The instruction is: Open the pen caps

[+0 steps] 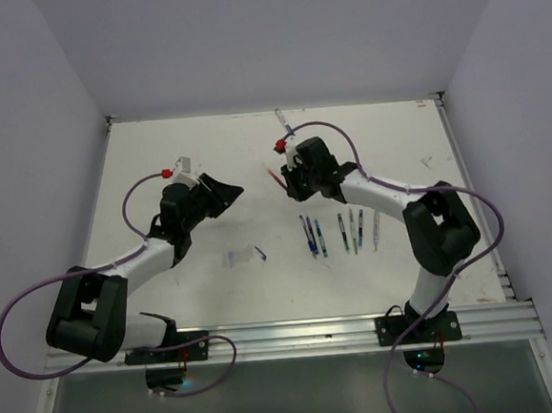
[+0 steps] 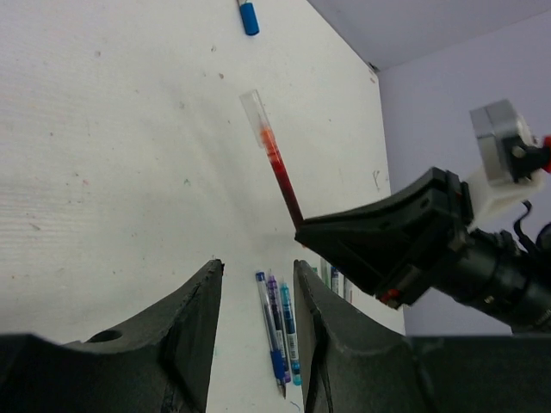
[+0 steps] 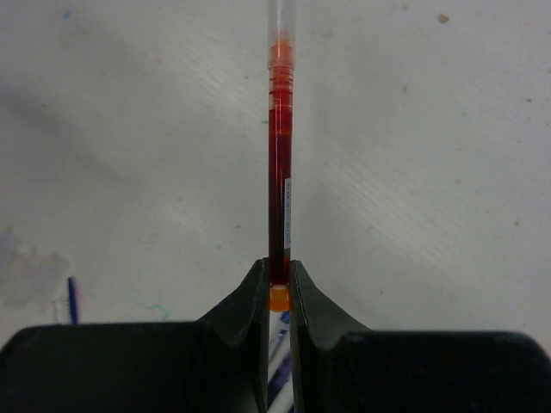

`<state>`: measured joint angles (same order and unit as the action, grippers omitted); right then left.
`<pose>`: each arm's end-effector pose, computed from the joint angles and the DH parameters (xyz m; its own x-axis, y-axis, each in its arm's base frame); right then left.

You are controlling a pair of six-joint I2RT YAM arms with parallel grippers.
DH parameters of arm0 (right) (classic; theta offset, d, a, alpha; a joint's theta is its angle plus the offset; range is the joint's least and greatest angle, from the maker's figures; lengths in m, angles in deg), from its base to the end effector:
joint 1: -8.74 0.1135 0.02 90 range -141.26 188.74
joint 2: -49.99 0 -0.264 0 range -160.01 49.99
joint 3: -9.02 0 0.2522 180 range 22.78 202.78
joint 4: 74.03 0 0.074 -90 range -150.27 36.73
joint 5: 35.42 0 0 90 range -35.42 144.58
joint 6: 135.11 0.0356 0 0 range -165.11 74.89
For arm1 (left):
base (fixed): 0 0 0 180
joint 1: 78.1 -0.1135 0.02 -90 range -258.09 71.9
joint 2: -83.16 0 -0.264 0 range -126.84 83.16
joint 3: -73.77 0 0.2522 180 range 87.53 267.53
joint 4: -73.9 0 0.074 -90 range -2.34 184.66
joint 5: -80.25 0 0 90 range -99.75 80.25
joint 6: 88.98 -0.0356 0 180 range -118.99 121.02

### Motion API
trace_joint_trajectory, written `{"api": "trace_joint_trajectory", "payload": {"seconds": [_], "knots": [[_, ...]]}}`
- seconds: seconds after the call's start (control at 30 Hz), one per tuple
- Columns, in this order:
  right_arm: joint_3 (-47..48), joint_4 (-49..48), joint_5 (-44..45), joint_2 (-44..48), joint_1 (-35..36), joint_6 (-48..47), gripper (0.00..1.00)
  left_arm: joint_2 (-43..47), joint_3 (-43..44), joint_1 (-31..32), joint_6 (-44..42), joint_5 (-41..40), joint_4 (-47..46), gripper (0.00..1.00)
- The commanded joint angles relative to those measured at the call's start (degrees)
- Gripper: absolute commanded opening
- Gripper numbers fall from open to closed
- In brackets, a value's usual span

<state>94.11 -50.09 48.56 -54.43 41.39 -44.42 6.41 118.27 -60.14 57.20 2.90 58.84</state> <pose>0.3376 0.2208 0.2107 -0.5843 -0.3602 -0.7272 -0.5938 0.8005 0.0806 0.2608 -0.0927 0.2038 -0.5718 -0.6668 -0.4780 0.0447 0.5564 -0.8297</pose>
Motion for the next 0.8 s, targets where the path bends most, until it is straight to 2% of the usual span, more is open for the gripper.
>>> {"api": "trace_joint_trajectory", "payload": {"seconds": [0.0,0.27,0.77], "knots": [[-4.6,-3.8,-3.1,6.9,4.6,4.5,0.00,1.6,1.7,-0.5,-1.7,4.9,0.3,0.42],[-11.2,-3.5,-3.6,16.3,10.3,9.5,0.00,4.9,0.7,-0.5,-1.3,6.3,2.8,0.51],[-15.1,-3.6,-1.3,23.1,16.2,12.2,0.00,7.2,-0.5,-0.4,-1.9,5.3,5.6,0.51]]}}
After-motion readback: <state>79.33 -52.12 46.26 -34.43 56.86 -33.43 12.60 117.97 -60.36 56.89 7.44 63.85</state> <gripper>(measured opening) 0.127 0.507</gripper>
